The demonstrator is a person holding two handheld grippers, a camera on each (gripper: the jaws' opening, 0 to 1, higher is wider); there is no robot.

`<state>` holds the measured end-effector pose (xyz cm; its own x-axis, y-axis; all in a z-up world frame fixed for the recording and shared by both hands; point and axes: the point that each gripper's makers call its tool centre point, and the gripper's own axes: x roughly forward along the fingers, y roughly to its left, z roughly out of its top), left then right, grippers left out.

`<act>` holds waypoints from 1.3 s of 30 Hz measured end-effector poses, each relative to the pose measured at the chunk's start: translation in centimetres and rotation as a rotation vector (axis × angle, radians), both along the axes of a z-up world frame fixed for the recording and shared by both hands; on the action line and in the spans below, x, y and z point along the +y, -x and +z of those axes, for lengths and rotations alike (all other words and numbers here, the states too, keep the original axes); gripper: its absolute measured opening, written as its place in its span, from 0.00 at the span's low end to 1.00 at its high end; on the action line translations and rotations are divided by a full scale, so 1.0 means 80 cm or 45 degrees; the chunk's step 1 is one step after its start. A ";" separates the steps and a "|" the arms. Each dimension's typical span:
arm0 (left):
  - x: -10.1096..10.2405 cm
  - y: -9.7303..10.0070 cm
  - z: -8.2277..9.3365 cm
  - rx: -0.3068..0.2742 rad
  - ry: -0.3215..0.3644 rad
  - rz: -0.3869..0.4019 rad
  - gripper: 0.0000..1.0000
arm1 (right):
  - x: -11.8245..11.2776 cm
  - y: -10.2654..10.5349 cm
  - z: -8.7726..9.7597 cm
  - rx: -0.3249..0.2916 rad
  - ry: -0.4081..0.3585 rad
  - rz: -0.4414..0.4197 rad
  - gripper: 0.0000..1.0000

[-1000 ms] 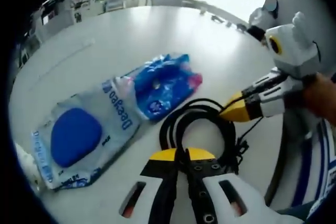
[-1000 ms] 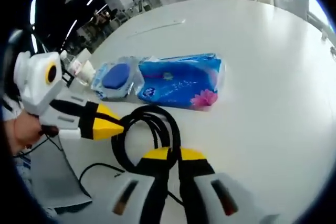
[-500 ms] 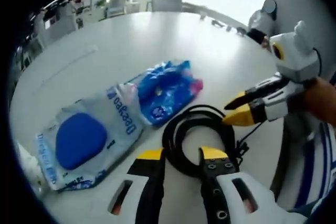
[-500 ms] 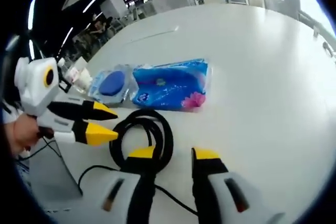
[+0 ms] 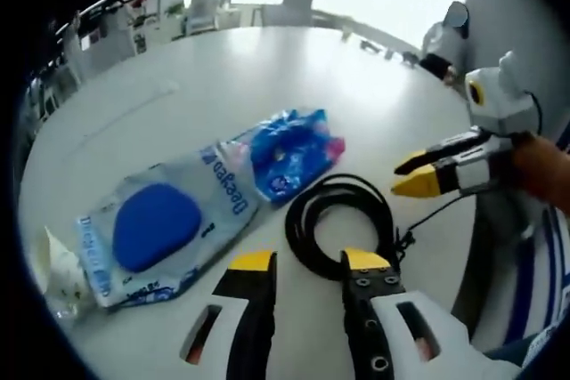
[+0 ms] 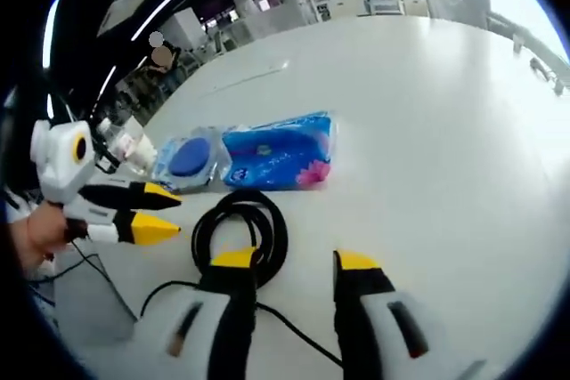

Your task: Arrange the tabletop items into an orderly group along one side of the table until the central work area is clear of visible clutter.

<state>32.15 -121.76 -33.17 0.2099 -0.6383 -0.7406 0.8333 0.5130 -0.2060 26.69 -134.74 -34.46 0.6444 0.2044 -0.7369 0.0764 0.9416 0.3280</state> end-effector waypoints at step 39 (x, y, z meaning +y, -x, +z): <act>0.271 -0.002 0.167 -0.313 0.202 0.320 0.26 | 0.052 0.086 0.179 -0.383 -0.165 -0.178 0.52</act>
<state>32.32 -100.04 -19.80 0.5337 -0.6467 -0.5450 0.7199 0.6856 -0.1086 19.77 -130.56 -20.17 0.8569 0.1780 -0.4837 0.0838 0.8778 0.4716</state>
